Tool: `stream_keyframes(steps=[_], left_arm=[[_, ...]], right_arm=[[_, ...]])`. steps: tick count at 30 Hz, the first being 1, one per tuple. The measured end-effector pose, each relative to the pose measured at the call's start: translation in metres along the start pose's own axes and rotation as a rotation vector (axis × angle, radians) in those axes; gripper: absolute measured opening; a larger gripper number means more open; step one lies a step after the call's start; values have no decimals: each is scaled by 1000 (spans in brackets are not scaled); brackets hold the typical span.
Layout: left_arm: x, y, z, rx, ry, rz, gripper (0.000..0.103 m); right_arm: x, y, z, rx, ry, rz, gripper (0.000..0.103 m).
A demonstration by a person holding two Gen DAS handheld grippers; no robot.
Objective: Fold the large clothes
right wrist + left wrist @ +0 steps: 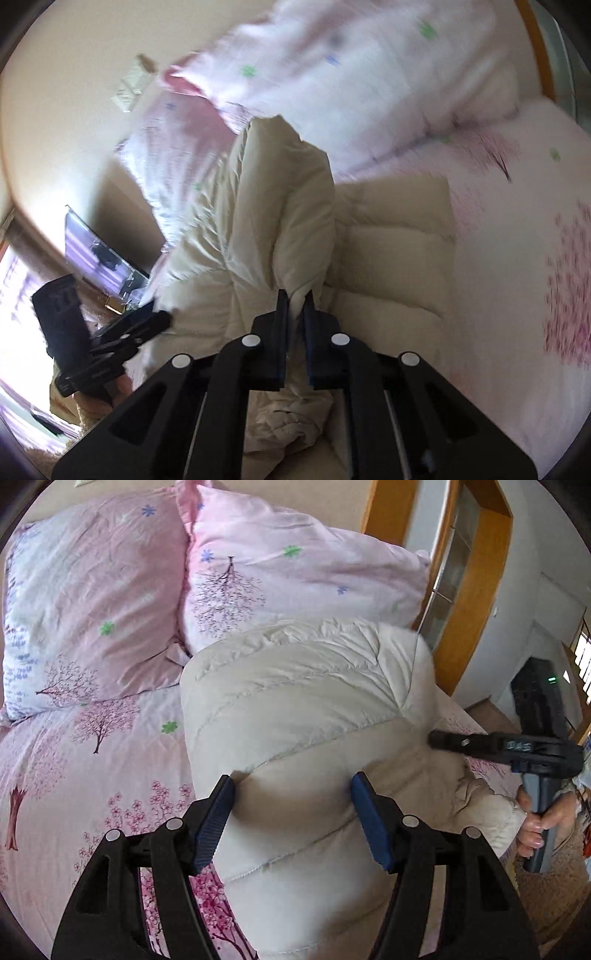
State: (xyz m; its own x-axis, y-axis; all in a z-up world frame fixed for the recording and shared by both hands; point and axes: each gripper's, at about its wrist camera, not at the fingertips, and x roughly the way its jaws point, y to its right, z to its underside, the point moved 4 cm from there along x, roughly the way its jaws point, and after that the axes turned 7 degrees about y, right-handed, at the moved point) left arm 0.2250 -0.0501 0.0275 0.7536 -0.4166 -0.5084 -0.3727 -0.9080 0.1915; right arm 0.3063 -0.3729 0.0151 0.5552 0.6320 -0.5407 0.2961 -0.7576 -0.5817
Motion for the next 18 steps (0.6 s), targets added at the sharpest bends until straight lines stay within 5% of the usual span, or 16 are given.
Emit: stream_keyframes(steps=[6, 14, 18], left_arm=[[14, 7, 1, 17, -23, 21, 67], [43, 9, 27, -12, -155, 5, 67], [40, 8, 27, -37, -122, 9, 68]], right_arm=[[18, 32, 4, 76, -63, 77, 7], [36, 44, -2, 67, -142, 137, 5], [5, 28, -4, 4, -55, 194, 22]])
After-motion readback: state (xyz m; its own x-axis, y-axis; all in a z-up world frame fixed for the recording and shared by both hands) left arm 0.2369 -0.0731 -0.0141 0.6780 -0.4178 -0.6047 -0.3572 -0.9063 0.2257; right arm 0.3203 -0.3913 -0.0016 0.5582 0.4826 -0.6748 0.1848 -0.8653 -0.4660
